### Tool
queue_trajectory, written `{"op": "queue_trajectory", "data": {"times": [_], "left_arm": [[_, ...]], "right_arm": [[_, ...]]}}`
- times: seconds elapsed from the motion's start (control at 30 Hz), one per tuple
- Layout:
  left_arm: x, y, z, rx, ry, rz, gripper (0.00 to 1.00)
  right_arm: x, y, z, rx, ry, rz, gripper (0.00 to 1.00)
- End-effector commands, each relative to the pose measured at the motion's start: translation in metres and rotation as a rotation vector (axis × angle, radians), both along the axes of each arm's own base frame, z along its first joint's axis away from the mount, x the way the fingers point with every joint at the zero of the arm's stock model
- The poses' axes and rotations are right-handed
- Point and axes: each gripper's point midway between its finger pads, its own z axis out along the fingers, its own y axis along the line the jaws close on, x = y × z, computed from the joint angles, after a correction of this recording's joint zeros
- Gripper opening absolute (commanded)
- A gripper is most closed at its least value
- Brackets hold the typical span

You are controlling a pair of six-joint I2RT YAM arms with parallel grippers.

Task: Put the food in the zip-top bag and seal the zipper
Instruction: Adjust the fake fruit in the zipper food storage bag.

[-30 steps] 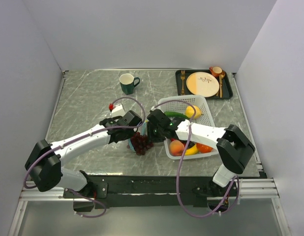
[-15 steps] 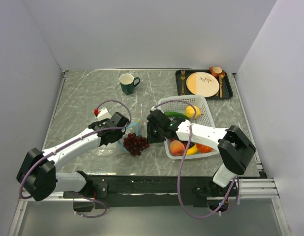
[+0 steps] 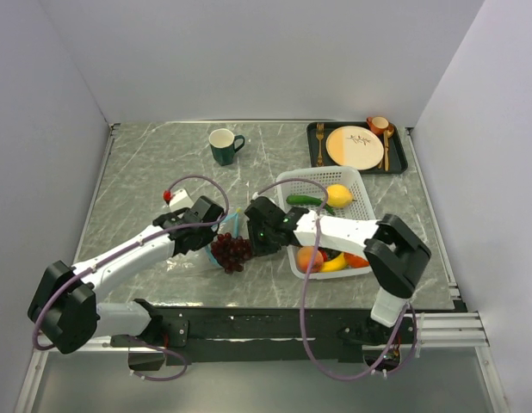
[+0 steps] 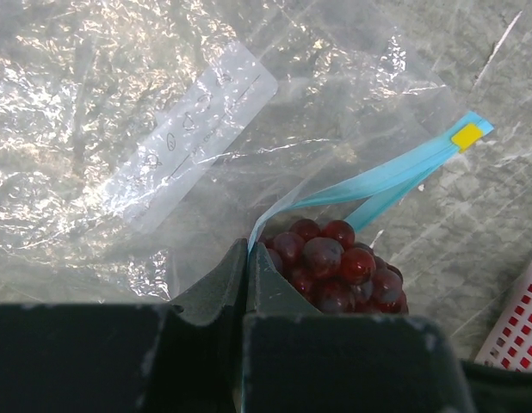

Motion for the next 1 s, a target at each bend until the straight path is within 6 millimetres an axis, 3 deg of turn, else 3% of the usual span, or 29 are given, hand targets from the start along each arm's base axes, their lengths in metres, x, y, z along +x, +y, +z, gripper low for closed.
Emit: {"op": "queue_trajectory", "data": {"times": [0.0,0.17,0.57,0.77,0.97], "left_arm": [[0.004,-0.003,0.014,-0.036,-0.046,-0.009,0.01],[0.003,-0.004,0.014,-0.043,-0.046,-0.018,0.01],[-0.002,-0.011,-0.009,-0.046,0.008,-0.052,0.01],[-0.005,-0.013,-0.016,-0.061,0.027,-0.053,0.01],[-0.006,-0.009,-0.013,-0.058,0.015,-0.040,0.01]], "right_arm": [[0.017,0.020,-0.001,0.023,-0.026,0.000,0.34],[0.021,0.033,-0.010,0.071,-0.003,0.006,0.34],[0.040,0.070,0.019,0.330,-0.040,0.043,0.37],[0.039,0.093,0.026,0.449,0.012,0.095,0.38],[0.045,0.089,0.025,0.451,0.016,0.082,0.39]]}}
